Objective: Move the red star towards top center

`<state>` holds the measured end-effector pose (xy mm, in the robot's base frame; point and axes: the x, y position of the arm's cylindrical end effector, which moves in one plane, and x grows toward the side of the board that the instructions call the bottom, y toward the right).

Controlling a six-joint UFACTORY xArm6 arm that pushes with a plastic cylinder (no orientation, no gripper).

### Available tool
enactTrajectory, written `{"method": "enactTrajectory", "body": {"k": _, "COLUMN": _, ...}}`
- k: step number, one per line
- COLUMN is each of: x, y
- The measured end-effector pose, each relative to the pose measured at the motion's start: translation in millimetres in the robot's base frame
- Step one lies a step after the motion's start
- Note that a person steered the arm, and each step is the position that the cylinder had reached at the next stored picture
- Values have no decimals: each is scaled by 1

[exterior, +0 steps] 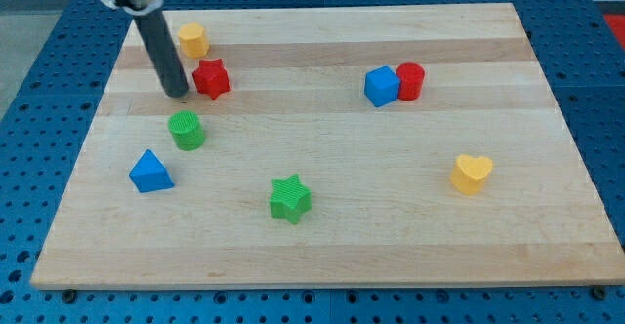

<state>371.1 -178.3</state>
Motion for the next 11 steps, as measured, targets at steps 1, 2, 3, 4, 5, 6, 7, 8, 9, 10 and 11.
{"method": "enactTrajectory", "body": {"k": 1, "x": -18, "y": 60}}
{"method": "enactTrajectory", "body": {"k": 2, "x": -25, "y": 81}}
{"method": "enactTrajectory", "body": {"k": 3, "x": -31, "y": -1}}
{"method": "enactTrajectory", "body": {"k": 4, "x": -49, "y": 47}}
{"method": "enactTrajectory", "body": {"k": 5, "x": -50, "y": 114}}
{"method": "enactTrajectory", "body": {"k": 6, "x": -52, "y": 127}}
{"method": "enactTrajectory", "body": {"k": 7, "x": -54, "y": 83}}
{"method": "enactTrajectory", "body": {"k": 8, "x": -59, "y": 63}}
{"method": "enactTrajectory", "body": {"k": 9, "x": -70, "y": 75}}
{"method": "enactTrajectory", "body": {"k": 10, "x": -74, "y": 88}}
{"method": "enactTrajectory", "body": {"k": 11, "x": -74, "y": 94}}
